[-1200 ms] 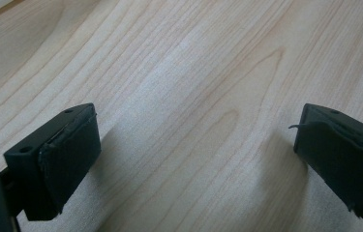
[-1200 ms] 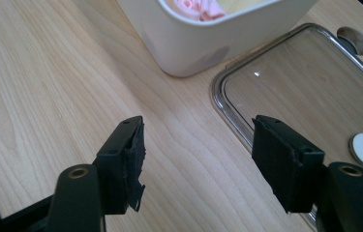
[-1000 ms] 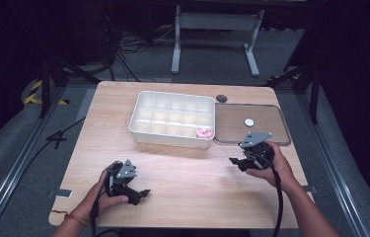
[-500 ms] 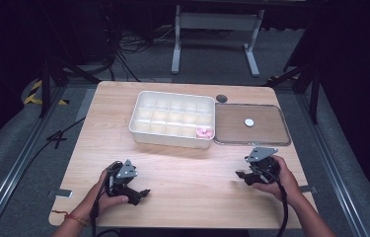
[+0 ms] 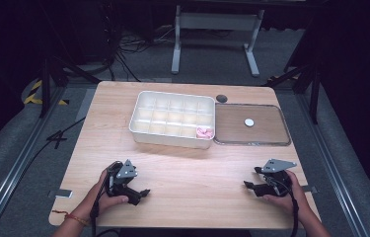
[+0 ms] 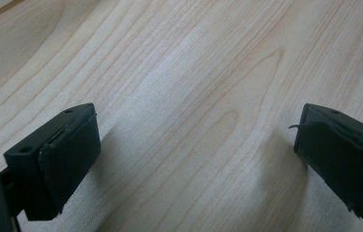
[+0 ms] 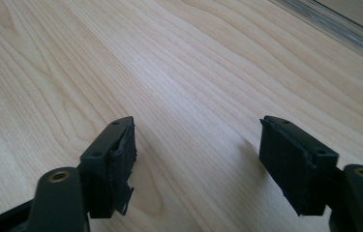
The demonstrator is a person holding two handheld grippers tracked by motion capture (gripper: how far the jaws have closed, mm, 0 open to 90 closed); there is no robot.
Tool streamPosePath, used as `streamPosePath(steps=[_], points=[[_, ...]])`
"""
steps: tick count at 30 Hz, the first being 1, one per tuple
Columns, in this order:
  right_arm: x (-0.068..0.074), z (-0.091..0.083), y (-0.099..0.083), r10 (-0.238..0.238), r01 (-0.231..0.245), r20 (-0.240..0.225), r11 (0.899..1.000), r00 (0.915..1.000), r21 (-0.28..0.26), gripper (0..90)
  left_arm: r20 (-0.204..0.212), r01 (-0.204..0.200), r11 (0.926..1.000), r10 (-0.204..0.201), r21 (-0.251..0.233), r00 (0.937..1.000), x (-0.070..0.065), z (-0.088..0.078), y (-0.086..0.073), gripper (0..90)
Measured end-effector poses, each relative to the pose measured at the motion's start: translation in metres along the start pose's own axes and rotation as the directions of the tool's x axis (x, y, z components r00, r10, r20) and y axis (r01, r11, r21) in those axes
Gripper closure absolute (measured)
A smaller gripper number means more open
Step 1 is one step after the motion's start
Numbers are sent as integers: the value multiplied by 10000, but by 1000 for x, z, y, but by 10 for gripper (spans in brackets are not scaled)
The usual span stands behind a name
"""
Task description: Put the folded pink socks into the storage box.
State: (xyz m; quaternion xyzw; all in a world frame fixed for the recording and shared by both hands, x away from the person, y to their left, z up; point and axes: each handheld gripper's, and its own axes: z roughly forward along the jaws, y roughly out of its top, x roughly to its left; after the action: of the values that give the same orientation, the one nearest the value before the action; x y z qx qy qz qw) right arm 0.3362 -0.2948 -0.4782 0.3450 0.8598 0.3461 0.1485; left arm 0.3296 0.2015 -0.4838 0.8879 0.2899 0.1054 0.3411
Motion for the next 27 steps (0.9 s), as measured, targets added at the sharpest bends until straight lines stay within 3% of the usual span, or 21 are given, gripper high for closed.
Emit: streamPosePath(steps=[3,27], points=[[-1,-2,-13,335,-331,45,9970,9994,-704,262,0,1,10000,-1,1,10000,0,0,0,28],[-1,-4,-15,462,-451,142,9966,9988,-682,237,-56,94,10000,-94,-3,9999,-1,0,0,27]])
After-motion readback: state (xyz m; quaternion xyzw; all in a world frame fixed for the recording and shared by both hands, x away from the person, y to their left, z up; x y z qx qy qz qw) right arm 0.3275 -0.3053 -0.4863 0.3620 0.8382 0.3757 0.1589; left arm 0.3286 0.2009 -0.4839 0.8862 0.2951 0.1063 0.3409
